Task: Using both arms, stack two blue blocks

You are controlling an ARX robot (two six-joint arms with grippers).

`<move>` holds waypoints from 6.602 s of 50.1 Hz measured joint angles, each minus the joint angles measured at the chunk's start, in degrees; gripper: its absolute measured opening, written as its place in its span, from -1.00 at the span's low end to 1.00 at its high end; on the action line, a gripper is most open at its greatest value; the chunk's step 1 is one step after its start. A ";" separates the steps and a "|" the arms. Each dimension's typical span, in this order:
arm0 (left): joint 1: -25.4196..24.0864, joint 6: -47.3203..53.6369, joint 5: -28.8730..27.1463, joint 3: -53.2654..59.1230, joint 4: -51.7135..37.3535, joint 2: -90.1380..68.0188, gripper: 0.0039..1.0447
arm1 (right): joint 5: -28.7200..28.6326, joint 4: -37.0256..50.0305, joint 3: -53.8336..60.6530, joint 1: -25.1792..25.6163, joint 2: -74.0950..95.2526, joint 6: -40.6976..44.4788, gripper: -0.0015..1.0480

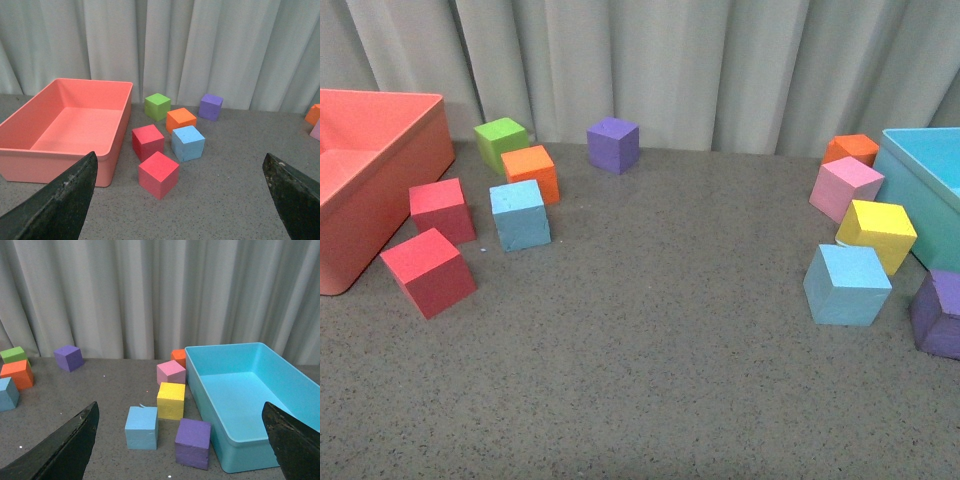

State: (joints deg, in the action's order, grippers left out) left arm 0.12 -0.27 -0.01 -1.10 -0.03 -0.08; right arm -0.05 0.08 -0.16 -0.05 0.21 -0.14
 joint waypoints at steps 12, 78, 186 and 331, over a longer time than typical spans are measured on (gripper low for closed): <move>0.00 0.00 -0.07 0.00 0.00 0.00 0.88 | -0.02 0.00 0.00 0.02 0.00 0.00 0.81; 0.00 0.00 -0.11 0.00 0.00 0.00 0.88 | 9.97 8.04 -33.68 -5.25 80.28 -4.44 0.81; 0.00 0.00 -0.11 0.00 0.00 0.00 0.88 | 2.69 -30.16 -105.31 -26.03 140.93 -22.29 -0.18; 0.00 0.00 -0.13 0.00 0.00 0.00 0.88 | 0.15 15.89 0.02 -0.09 15.56 0.13 -0.98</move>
State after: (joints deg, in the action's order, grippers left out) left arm 0.12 -0.27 -0.14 -1.10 -0.03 -0.08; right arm 0.10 15.97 -0.14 -0.14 15.77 -0.01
